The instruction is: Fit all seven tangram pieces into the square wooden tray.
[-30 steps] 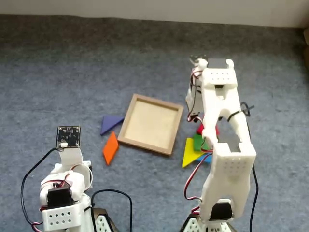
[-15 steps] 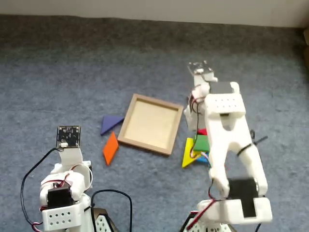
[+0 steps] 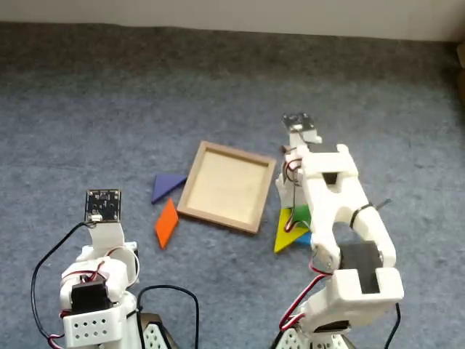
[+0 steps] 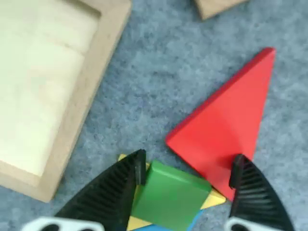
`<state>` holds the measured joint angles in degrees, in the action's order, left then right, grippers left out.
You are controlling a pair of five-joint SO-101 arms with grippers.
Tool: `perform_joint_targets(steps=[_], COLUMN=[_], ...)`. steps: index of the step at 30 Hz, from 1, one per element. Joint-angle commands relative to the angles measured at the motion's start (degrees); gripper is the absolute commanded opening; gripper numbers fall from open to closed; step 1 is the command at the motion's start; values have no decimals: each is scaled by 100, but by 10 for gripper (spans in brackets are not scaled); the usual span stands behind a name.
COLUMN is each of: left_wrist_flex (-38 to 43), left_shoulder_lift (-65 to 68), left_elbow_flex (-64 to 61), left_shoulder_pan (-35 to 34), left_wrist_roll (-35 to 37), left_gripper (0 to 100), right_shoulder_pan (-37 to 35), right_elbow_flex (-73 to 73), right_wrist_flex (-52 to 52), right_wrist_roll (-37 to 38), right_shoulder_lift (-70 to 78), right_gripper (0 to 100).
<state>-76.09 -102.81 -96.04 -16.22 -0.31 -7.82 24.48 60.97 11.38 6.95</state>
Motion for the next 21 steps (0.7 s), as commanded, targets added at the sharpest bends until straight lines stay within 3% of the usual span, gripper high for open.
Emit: perform_joint_targets(steps=[1,11,18,21], left_wrist_flex=[-26,-26,-26,-26], left_shoulder_lift=[-154,-154,-154,-154], left_elbow_flex=[-110,-110,-110,-110], left_shoulder_pan=[-48,-48,-48,-48], left_wrist_roll=[-18,-18,-18,-18], left_gripper=[7,7,7,7], right_shoulder_pan=[303,391,400,400], right_elbow_flex=[-523,-954,-1393,-1622], right_wrist_flex=[365,1578,1631,1622], right_wrist_roll=[123,299,536,527], right_shoulder_lift=[189,180,224,233], right_gripper=[279,279,283,332])
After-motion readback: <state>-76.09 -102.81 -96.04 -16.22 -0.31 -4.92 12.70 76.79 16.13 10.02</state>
